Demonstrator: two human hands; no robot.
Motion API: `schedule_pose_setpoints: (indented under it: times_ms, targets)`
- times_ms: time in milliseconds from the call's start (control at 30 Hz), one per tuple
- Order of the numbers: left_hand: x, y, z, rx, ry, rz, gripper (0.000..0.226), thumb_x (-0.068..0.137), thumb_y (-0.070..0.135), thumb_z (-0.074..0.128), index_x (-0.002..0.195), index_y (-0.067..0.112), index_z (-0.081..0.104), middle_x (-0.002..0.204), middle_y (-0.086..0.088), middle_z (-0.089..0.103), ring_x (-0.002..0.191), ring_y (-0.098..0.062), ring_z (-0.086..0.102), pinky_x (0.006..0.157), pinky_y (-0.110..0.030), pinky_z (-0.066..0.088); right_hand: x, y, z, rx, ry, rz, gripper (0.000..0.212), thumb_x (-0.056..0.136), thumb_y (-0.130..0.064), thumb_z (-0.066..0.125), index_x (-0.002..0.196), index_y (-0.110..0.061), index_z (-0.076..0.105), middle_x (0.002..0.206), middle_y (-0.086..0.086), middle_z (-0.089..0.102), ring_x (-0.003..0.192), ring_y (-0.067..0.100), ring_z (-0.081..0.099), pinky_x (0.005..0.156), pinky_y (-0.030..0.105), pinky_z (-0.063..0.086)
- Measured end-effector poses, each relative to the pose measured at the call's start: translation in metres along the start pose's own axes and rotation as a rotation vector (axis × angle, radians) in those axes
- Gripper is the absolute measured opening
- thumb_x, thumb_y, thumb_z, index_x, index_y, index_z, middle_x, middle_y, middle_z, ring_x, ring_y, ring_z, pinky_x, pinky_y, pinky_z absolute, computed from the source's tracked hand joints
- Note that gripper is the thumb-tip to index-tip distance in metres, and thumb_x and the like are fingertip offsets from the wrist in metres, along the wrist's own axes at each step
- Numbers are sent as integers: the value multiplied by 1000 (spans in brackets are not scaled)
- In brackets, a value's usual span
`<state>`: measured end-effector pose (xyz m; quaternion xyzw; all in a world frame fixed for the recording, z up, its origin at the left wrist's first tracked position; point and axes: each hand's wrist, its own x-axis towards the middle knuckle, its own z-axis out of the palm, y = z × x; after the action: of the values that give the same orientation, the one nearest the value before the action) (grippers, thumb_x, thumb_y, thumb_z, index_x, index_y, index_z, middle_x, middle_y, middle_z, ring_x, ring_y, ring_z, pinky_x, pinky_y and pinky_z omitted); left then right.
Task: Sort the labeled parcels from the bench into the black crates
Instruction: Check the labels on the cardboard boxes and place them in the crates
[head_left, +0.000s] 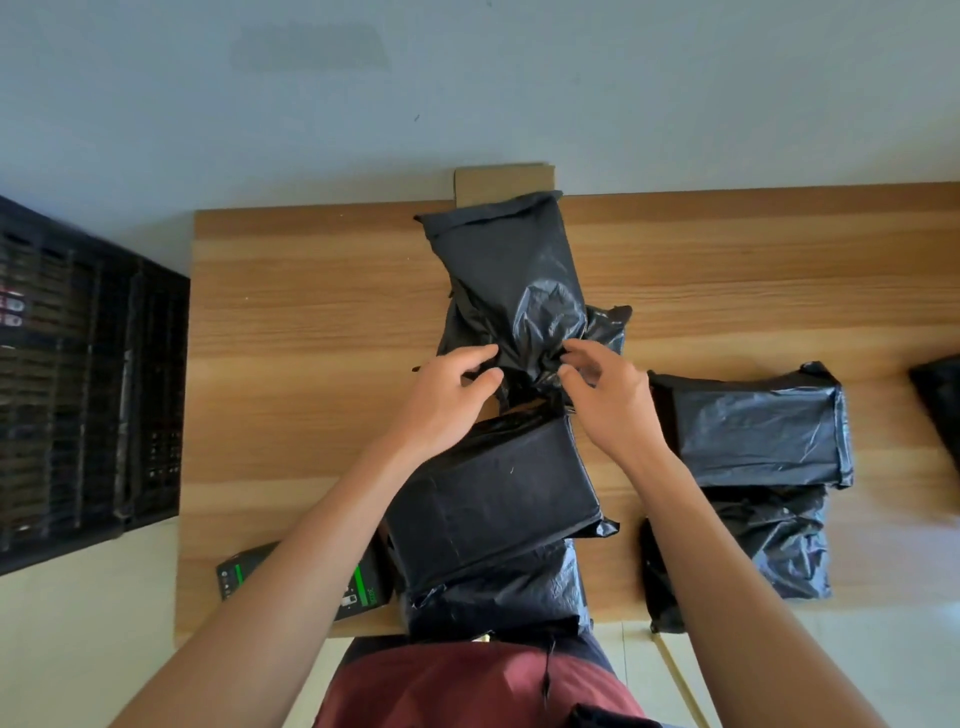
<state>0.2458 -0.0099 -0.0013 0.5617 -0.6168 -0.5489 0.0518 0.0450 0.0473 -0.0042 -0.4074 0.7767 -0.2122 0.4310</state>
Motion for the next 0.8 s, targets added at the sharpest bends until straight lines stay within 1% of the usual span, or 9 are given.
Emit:
schedule_pose_setpoints:
  times_ms: [133, 200, 267, 333, 433, 500, 600, 733, 800]
  targets:
    - [-8, -11, -7, -13, -40, -17, 35, 107, 29, 55, 141, 25, 64, 142, 13, 61, 127, 3, 52, 105, -15, 37, -2, 2, -2, -16, -15, 48, 30, 104, -26, 61, 133, -23, 68, 111, -6, 71, 96, 4, 63, 75, 9, 43]
    - [-8, -14, -16, -18, -26, -24, 30, 107, 29, 56, 133, 25, 69, 128, 17, 67, 112, 11, 56, 90, -4, 38, 4, -2, -4, -31, 40, 43, 26, 103, -26, 61, 127, -23, 71, 102, -7, 71, 86, 0, 63, 69, 10, 43]
    - [-4, -15, -28, 1, 45, -12, 25, 105, 29, 57, 125, 27, 72, 117, 22, 68, 103, 15, 57, 81, -7, 38, 12, -9, -7, -36, 122, 24, 25, 103, -24, 61, 125, -21, 71, 97, -10, 69, 84, -5, 60, 67, 7, 41]
    - [3, -13, -42, 1, 141, -2, 24, 104, 28, 57, 124, 28, 71, 117, 21, 67, 105, 13, 57, 82, -9, 36, 22, -19, -9, -16, 183, -6, 28, 103, -21, 59, 129, -19, 70, 103, -9, 70, 87, -3, 61, 73, 5, 44]
    - [25, -2, -59, -30, 284, 24, 34, 104, 29, 56, 137, 26, 62, 134, 17, 62, 120, 3, 54, 99, -17, 36, 42, -33, -13, 2, 236, -62, 32, 103, -19, 59, 133, -16, 67, 115, -8, 71, 92, 2, 64, 80, 6, 49]
    - [45, 8, -66, -64, 353, 34, 41, 104, 29, 57, 144, 27, 55, 143, 16, 57, 126, 2, 50, 103, -19, 35, 59, -41, -15, 2, 255, -93, 35, 102, -19, 60, 137, -17, 64, 123, -7, 69, 98, 5, 65, 87, 13, 52]
    - [79, 22, -72, -92, 381, 17, 47, 105, 27, 56, 151, 24, 48, 151, 12, 51, 127, 0, 48, 95, -11, 32, 91, -55, -16, 27, 265, -90, 39, 102, -23, 61, 141, -20, 60, 134, -6, 66, 117, 11, 63, 100, 30, 54]
    - [119, 28, -74, -95, 391, -23, 50, 105, 28, 56, 153, 22, 46, 155, 7, 48, 140, -11, 46, 113, -32, 39, 131, -69, -10, 77, 199, -26, 45, 102, -36, 61, 144, -22, 57, 140, -3, 62, 127, 15, 59, 108, 39, 52]
    - [134, 28, -75, -113, 340, -65, 51, 106, 31, 56, 155, 22, 44, 156, 5, 47, 140, -13, 46, 113, -34, 39, 145, -73, -7, 91, 166, 2, 52, 101, -44, 61, 147, -21, 55, 143, -2, 60, 131, 16, 56, 110, 38, 48]
